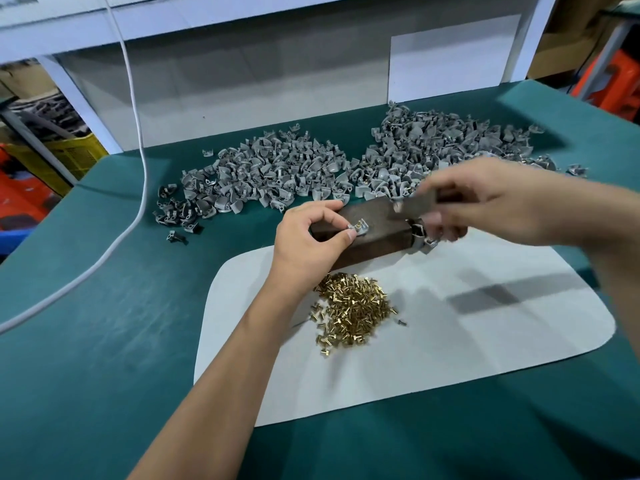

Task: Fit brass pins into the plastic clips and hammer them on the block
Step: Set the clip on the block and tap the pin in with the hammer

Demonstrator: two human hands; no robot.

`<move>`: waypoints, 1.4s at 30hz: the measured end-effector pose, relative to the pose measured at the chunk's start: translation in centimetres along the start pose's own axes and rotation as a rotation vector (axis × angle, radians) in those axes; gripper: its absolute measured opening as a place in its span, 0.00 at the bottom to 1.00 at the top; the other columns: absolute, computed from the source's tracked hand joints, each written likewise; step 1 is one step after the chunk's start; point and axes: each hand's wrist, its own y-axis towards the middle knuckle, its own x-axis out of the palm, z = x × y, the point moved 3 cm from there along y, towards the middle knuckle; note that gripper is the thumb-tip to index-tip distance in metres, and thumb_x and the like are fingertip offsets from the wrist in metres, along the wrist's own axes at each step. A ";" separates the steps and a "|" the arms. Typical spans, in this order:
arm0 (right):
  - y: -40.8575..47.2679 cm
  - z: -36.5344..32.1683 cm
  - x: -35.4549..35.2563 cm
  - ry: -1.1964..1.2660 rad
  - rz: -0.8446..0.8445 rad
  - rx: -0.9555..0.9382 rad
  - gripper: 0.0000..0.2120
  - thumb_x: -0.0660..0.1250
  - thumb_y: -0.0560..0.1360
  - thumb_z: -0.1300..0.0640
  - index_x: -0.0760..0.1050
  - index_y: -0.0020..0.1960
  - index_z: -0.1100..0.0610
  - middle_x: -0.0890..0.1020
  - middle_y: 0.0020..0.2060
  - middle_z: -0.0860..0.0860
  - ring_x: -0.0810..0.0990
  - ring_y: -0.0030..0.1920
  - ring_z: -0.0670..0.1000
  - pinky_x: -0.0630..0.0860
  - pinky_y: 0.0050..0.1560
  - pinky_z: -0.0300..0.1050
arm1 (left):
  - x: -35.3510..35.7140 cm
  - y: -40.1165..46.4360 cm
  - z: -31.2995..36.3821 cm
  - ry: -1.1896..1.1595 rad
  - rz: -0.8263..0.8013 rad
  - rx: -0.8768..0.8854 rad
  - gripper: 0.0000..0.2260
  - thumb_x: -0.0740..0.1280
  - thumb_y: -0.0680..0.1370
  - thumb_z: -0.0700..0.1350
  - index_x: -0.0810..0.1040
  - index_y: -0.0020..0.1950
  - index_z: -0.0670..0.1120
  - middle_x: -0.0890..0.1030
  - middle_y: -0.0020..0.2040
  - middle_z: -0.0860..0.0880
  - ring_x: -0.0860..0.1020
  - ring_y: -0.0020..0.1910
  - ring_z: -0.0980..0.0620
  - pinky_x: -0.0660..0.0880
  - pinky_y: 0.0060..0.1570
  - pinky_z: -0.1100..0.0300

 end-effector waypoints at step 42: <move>3.3 -3.2 5.0 -0.514 0.250 0.150 0.12 0.55 0.86 0.47 0.71 0.48 0.52 0.74 0.35 0.50 0.75 0.35 0.56 0.70 0.38 0.49 | -0.2 0.0 0.6 -0.006 0.021 0.032 0.07 0.78 0.71 0.35 0.86 0.39 0.46 0.85 0.56 0.47 0.81 0.60 0.58 0.75 0.55 0.71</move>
